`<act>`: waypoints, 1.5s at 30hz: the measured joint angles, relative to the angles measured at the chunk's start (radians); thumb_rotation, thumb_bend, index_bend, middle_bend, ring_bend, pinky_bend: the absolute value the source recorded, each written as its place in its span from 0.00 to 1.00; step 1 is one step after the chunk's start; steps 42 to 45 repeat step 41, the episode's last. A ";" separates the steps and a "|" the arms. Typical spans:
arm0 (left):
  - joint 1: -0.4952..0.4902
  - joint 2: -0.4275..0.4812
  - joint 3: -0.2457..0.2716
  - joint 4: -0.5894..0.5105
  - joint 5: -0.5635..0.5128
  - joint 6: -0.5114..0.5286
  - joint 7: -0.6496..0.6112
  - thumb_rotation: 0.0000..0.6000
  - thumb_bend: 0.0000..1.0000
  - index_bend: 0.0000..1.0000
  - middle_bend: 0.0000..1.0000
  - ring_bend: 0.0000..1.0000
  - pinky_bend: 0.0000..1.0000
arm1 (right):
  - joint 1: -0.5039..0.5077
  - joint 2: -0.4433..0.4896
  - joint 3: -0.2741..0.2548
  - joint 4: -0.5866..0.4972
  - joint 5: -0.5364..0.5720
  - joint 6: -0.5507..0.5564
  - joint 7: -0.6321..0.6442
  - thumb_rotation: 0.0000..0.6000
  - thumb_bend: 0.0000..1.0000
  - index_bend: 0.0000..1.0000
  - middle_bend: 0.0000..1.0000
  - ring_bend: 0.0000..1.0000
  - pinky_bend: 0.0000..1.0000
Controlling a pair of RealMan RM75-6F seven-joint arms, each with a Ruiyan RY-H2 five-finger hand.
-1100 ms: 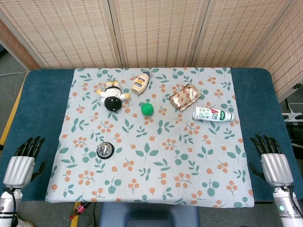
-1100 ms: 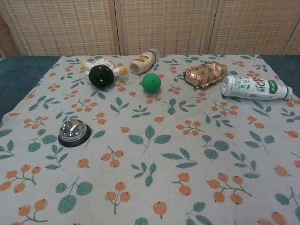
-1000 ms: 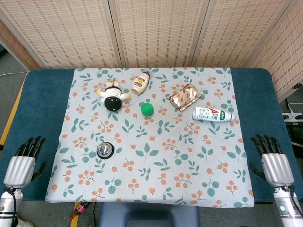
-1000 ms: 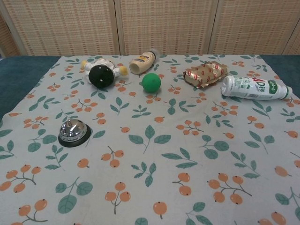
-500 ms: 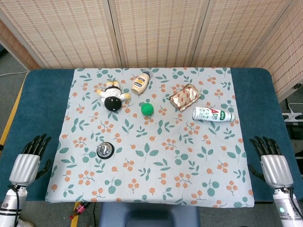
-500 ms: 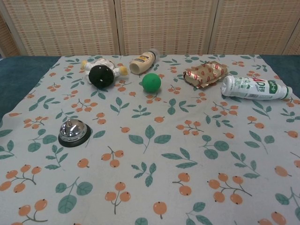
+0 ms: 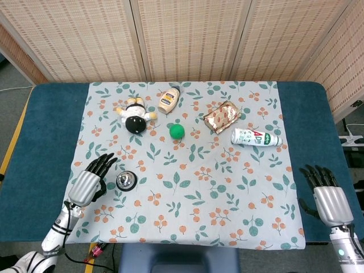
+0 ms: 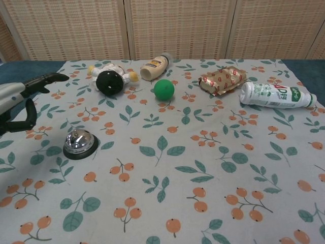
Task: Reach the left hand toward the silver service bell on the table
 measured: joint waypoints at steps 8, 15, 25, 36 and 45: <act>-0.061 -0.218 0.011 0.310 -0.010 -0.056 -0.083 1.00 1.00 0.00 0.00 0.00 0.16 | 0.005 0.009 -0.003 -0.005 0.006 -0.015 0.005 1.00 0.27 0.12 0.06 0.00 0.05; -0.081 -0.365 0.056 0.533 -0.005 -0.086 -0.156 1.00 1.00 0.00 0.00 0.00 0.16 | 0.008 0.023 -0.007 -0.013 0.005 -0.026 0.020 1.00 0.27 0.12 0.06 0.00 0.05; -0.081 -0.438 0.105 0.667 -0.007 -0.111 -0.225 1.00 1.00 0.00 0.00 0.00 0.14 | 0.009 0.028 -0.012 -0.017 0.003 -0.032 0.022 1.00 0.27 0.12 0.06 0.00 0.05; -0.039 -0.212 0.088 0.458 -0.010 0.115 -0.092 1.00 1.00 0.02 0.06 0.03 0.15 | 0.016 0.024 -0.005 -0.016 0.019 -0.041 0.022 1.00 0.27 0.12 0.06 0.00 0.05; 0.054 0.037 0.112 0.166 -0.026 0.181 0.021 1.00 1.00 0.06 0.12 0.05 0.17 | 0.013 0.019 -0.007 -0.013 0.008 -0.029 0.019 1.00 0.27 0.12 0.06 0.00 0.05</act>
